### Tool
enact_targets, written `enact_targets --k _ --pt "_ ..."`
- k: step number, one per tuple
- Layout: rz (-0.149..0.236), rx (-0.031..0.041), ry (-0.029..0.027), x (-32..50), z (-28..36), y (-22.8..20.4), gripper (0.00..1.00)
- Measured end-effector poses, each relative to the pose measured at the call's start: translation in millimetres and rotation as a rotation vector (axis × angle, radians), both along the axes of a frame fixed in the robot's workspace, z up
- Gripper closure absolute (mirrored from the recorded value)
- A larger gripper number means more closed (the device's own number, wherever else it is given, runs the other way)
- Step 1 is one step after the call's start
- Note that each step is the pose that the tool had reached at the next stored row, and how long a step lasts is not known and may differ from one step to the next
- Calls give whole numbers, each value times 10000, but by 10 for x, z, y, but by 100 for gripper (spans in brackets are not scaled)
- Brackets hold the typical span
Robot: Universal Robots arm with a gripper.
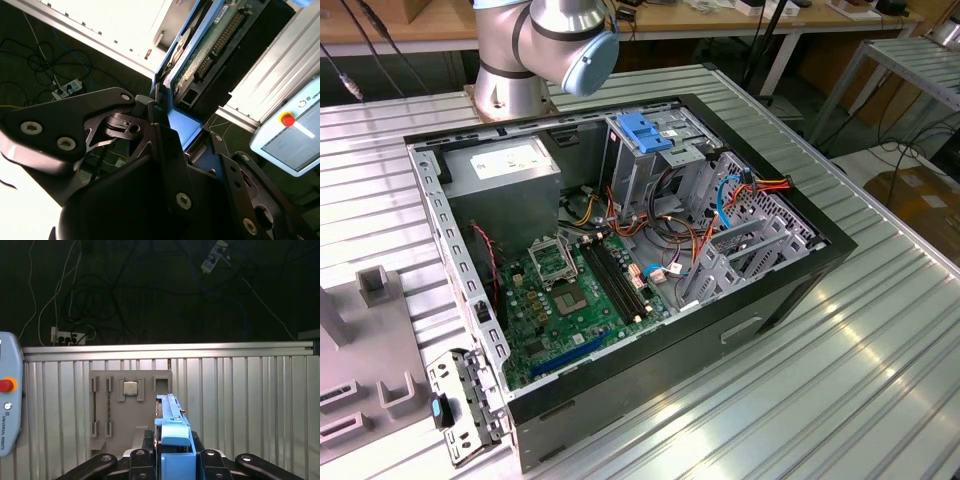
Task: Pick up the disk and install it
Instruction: 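Pick up the disk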
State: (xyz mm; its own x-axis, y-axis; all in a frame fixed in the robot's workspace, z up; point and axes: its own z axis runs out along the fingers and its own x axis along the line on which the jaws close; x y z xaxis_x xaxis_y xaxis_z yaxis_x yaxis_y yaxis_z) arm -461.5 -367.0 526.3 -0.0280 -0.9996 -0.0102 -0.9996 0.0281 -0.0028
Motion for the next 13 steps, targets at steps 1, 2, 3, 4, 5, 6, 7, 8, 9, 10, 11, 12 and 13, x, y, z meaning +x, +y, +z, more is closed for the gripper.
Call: enact_targets --k 1,2,3,4,5,6,7,8,9,10,11,12,13 --pt "0 0 0 0 8 0 63" --pt "0 0 0 0 14 0 63" --pt "0 0 0 0 24 0 63" --pt "0 0 0 0 34 0 63" --pt "0 0 0 0 43 0 63" --pt "0 0 0 0 53 0 63" --pt "0 -1 0 0 60 0 63" --pt "0 0 -1 0 62 0 63" --pt "0 0 -1 0 62 0 63" --pt "0 1 -2 0 62 0 63" --pt "0 0 0 0 63 0 63" --pt "0 0 0 0 63 0 63" --pt "0 0 0 0 63 0 63"
